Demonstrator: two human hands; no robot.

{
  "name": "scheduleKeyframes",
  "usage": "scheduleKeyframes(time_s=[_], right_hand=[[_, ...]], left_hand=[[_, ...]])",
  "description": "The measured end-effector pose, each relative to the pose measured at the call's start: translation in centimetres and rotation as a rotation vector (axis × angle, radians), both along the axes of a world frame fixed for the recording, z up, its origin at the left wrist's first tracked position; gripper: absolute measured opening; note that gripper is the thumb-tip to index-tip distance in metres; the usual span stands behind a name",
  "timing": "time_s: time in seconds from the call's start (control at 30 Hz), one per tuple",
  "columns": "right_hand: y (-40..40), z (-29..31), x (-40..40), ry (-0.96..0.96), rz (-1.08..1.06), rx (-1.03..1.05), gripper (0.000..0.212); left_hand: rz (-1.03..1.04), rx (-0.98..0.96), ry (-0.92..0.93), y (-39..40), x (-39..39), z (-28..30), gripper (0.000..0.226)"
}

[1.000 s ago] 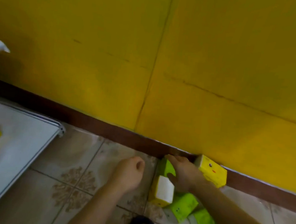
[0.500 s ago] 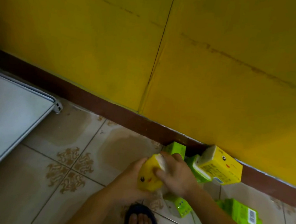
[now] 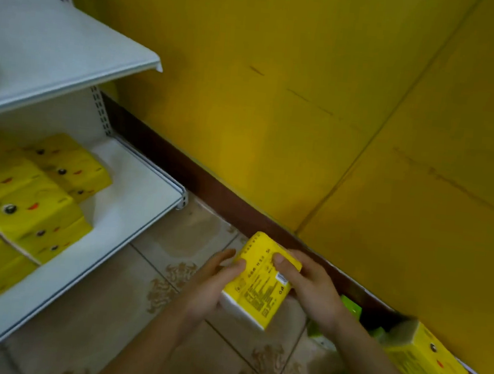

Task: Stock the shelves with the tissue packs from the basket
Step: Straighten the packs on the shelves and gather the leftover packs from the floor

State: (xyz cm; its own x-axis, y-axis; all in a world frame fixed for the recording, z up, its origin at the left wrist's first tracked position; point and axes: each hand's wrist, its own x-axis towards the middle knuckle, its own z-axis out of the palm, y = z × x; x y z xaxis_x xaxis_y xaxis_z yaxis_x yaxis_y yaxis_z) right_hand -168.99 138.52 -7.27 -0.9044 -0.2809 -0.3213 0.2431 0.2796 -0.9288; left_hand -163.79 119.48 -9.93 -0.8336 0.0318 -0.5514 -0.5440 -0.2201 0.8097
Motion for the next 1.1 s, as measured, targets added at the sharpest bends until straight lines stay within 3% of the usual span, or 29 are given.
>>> scheduleKeyframes(time_s=[0.1, 0.17, 0.27, 0.33, 0.4, 0.43, 0.53, 0.57, 0.63, 0.73, 0.83, 0.9, 1.0, 1.1], right_hand=[[-1.9, -0.1, -0.1, 0.198, 0.141, -0.008, 0.043], [-3.1, 0.2, -0.2, 0.354, 0.285, 0.059, 0.059], [-4.6, -0.1, -0.9, 0.651, 0.52, 0.252, 0.068], [-5.6, 0.0, -1.4, 0.718, 0.555, 0.327, 0.07], [-6.6, 0.0, -1.7, 0.681, 0.567, 0.337, 0.075], [-7.1, 0.1, -1.8, 0.606, 0.554, 0.283, 0.076], [-9.2, 0.4, -1.6, 0.23, 0.401, -0.018, 0.058], [-10.1, 0.5, -1.6, 0.105, 0.345, -0.075, 0.052], [-11.7, 0.0, -2.1, -0.012, 0.301, -0.112, 0.065], [-14.3, -0.6, -3.0, 0.125, 0.291, 0.009, 0.071], [-17.4, -1.4, -3.9, 0.275, 0.252, 0.056, 0.066], [-20.0, -2.2, -4.7, 0.324, 0.256, 0.057, 0.059], [-24.0, -3.9, -6.3, 0.247, 0.339, -0.033, 0.06], [-27.8, -4.5, -8.6, 0.12, 0.303, -0.175, 0.044]], left_hand=[[0.165, 0.08, -0.204, -2.0, 0.5, 1.0, 0.056], [0.158, 0.159, -0.282, -3.5, 0.9, 1.9, 0.057], [0.401, 0.172, -0.183, -5.6, 1.0, 2.3, 0.041], [0.549, 0.063, -0.041, -6.6, 0.9, 2.6, 0.025], [0.595, -0.037, 0.106, -7.3, 1.0, 2.9, 0.024], [0.599, -0.048, 0.168, -7.6, 1.3, 3.0, 0.035], [0.584, -0.01, 0.249, -8.7, 2.1, 2.9, 0.067], [0.582, -0.026, 0.241, -9.1, 2.2, 2.7, 0.068], [0.564, -0.043, 0.216, -9.6, 2.2, 2.5, 0.059], [0.5, -0.163, 0.134, -10.4, 2.0, 3.2, 0.042], [0.457, -0.567, 0.081, -11.6, 1.0, 3.1, 0.063], [0.479, -0.756, 0.04, -12.8, 0.0, 2.4, 0.065], [0.53, -0.922, -0.079, -15.3, -1.5, 1.5, 0.051], [0.447, -1.119, -0.133, -17.8, -2.4, 1.7, 0.051]])
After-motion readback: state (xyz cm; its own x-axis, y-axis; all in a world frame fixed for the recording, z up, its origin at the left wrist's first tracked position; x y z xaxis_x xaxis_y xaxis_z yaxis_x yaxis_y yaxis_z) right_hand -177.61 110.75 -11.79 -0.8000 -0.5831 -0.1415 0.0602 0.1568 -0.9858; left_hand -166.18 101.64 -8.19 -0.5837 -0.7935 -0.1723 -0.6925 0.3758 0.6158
